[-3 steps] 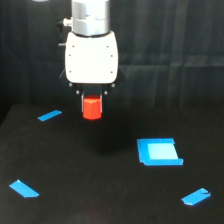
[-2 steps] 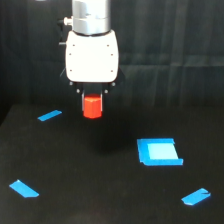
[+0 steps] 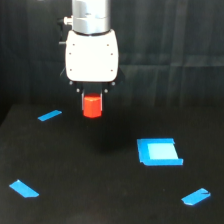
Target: Pick up the red object from the table
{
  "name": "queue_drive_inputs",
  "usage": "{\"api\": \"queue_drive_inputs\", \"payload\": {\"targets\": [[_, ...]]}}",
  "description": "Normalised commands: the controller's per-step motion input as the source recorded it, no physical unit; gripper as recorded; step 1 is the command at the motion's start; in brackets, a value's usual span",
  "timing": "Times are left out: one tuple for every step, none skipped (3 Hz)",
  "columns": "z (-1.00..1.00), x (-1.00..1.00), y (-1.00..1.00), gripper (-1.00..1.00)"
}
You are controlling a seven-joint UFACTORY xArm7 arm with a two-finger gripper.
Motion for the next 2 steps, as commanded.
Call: {"api": "queue_drive_inputs", "payload": {"targets": [[0.12,-0.03,-0.06,-1.00],[0.09,0.07,0.00,-1.00]]}}
